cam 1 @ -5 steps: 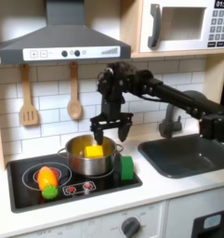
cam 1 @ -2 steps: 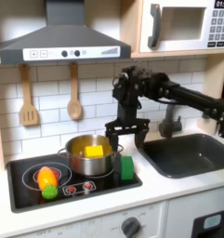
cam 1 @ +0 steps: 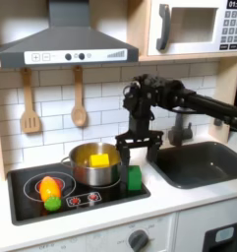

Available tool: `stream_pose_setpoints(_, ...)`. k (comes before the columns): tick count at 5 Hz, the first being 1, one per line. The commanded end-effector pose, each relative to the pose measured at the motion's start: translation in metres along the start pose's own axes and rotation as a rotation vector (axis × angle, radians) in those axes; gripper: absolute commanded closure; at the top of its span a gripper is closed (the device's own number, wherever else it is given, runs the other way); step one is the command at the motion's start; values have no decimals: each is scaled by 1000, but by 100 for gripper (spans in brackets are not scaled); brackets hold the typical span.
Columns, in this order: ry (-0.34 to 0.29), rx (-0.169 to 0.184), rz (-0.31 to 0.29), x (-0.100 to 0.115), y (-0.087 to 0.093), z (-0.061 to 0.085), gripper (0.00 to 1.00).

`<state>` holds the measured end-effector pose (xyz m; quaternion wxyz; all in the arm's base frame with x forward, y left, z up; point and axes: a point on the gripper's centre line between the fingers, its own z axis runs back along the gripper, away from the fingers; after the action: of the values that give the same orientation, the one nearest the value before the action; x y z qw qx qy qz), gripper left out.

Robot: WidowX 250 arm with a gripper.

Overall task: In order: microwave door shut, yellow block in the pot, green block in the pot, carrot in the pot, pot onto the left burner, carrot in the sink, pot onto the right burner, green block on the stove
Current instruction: 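Put the green block in the pot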

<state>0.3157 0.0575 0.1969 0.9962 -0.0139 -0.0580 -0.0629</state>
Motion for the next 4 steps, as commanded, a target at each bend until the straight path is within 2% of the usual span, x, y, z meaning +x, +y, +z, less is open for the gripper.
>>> stream_pose_setpoints(1,20,-9,-7,-4,-3,-9,0)
stream_pose_setpoints(3,18,-6,8,0,-1,-12,0)
stream_pose_setpoints(4,36,-7,2,2,-2,-18,0)
